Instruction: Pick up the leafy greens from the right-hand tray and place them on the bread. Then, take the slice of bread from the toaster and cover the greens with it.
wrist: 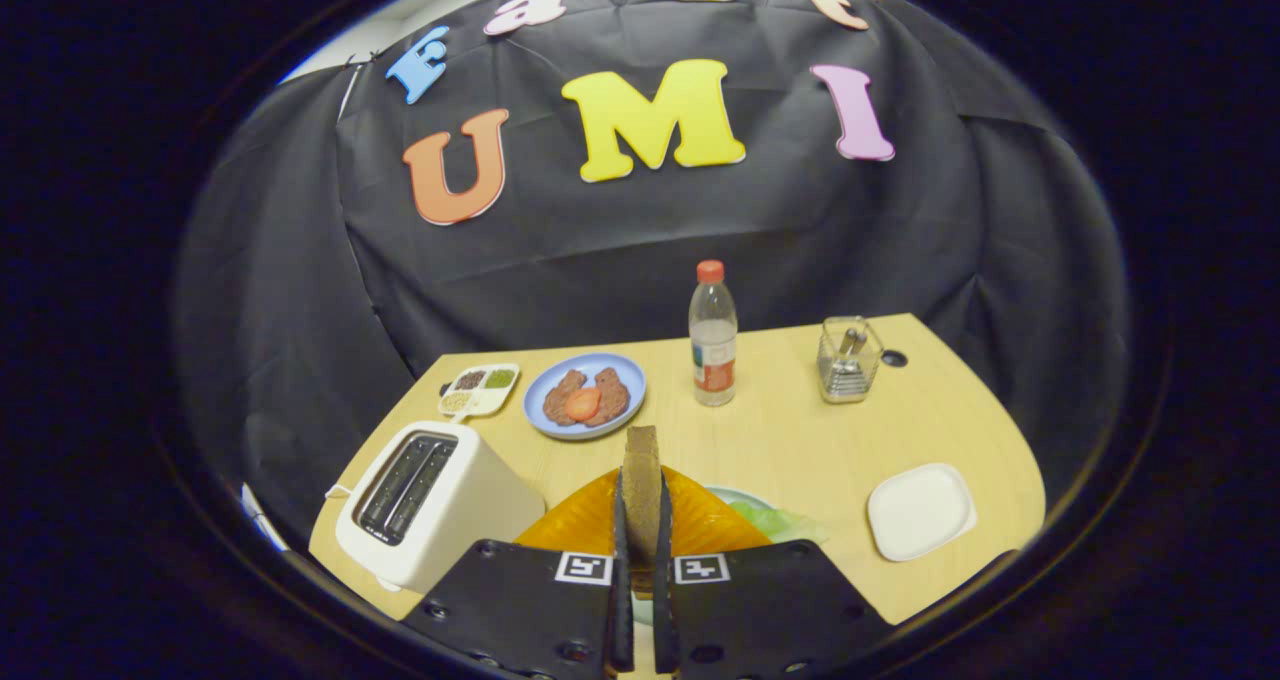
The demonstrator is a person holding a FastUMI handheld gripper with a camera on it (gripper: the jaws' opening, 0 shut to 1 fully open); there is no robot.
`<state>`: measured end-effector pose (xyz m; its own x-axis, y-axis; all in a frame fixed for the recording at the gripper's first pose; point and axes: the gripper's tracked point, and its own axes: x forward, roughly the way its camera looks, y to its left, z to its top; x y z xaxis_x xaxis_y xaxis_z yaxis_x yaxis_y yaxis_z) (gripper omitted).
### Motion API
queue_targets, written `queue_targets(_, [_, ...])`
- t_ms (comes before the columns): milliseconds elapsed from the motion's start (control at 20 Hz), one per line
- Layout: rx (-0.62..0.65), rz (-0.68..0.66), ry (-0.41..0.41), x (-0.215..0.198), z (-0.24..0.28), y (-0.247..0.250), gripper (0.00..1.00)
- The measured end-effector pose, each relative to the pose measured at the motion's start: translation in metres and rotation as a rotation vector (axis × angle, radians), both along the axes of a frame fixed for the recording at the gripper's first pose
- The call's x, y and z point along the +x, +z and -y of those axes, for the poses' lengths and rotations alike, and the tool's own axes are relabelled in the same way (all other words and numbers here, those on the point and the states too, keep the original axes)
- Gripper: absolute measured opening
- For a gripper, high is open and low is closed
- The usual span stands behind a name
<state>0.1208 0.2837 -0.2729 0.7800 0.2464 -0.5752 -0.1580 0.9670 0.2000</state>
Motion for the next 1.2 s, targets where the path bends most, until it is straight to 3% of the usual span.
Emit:
queue_targets(200, [0.061,-0.055,0.024,0.003,-0.006,-0.038,0.08])
queue_targets(450, [0.095,-0.101,-0.012,0.009,0.022,-0.069,0.08])
queue_targets(650, [0.058,-0.123,-0.025,0.011,0.048,-0.086,0.24])
queue_targets(700, [0.056,-0.129,-0.027,0.01,0.052,-0.091,0.24])
queue_targets(750, [0.042,-0.136,-0.026,0.01,0.058,-0.096,0.37])
queue_targets(950, [0.01,-0.126,-0.001,0.015,0.074,-0.103,0.72])
queue_targets(1050, [0.002,-0.107,0.009,0.018,0.082,-0.094,0.76])
queue_targets(1200, [-0.021,-0.034,0.004,0.022,0.104,-0.058,0.92])
